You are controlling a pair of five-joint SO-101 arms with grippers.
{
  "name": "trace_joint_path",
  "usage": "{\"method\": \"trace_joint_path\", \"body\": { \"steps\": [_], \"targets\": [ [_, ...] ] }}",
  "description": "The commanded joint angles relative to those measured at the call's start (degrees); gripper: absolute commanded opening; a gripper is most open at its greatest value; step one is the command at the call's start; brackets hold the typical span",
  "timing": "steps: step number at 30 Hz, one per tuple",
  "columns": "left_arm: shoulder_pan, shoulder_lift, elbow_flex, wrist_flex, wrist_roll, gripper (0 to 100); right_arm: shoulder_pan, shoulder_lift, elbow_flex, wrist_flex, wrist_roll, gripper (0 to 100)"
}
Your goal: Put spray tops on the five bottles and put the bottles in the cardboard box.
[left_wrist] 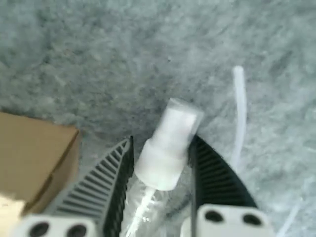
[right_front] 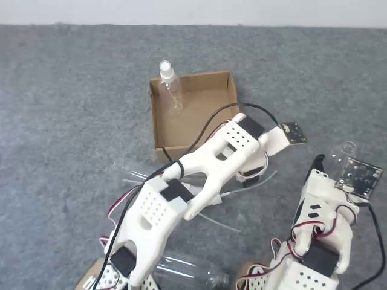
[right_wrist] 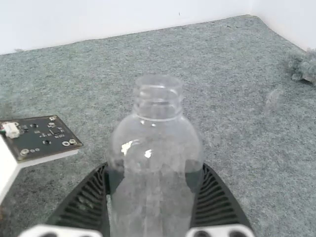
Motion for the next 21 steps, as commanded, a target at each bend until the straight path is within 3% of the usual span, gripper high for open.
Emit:
{"method": "trace_joint_path", "body": {
  "steps": [1, 7, 11, 21],
  "targets": [
    [-0.62, 0.0, -5.05, 3.34, -0.53, 8, 0.66, -0.84, -0.7, -1.45, -0.35, 1.3],
    [1.32, -0.62, -6.55, 6.59, -0.26, 7, 0.66, -0.84, -0.7, -1.45, -0.35, 1.3],
    [1.67, -1.76, -8.92, 8.88, 3.87, 7, 0.66, -0.84, -0.7, -1.45, -0.35, 1.3],
    [1.32, -12.31, -10.15, 13.63, 5.36, 4, 0.66, -0.84, -0.7, -1.45, -0.35, 1.3]
  ]
}}
